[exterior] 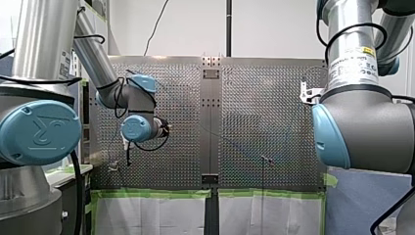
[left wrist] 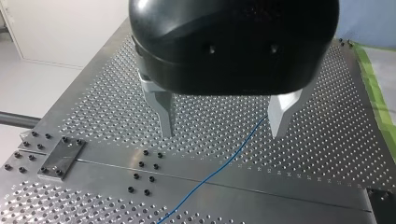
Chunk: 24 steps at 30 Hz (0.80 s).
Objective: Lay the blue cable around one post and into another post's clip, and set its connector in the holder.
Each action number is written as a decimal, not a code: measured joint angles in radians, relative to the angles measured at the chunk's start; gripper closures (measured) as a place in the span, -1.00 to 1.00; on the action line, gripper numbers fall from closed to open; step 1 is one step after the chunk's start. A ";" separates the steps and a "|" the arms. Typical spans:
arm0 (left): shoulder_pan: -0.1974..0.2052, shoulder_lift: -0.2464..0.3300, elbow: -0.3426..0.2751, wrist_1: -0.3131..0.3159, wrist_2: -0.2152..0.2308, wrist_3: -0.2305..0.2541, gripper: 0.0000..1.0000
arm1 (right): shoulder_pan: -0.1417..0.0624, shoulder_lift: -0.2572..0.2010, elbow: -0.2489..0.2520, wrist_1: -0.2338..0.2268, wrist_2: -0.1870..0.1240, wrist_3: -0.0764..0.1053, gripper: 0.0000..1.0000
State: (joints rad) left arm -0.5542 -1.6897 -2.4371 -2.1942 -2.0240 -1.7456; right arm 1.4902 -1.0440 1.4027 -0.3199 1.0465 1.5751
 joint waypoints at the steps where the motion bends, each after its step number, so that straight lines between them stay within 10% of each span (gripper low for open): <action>1: 0.000 0.000 0.000 0.000 0.000 0.000 -1.00 | 0.000 0.000 0.000 -0.001 0.000 0.000 1.00; 24: 0.006 0.000 0.000 0.000 0.000 0.003 -1.00 | 0.002 0.012 0.020 -0.082 -0.001 0.023 1.00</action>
State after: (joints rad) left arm -0.5483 -1.6894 -2.4373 -2.1941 -2.0238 -1.7427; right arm 1.4921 -1.0323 1.4229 -0.4021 1.0450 1.5982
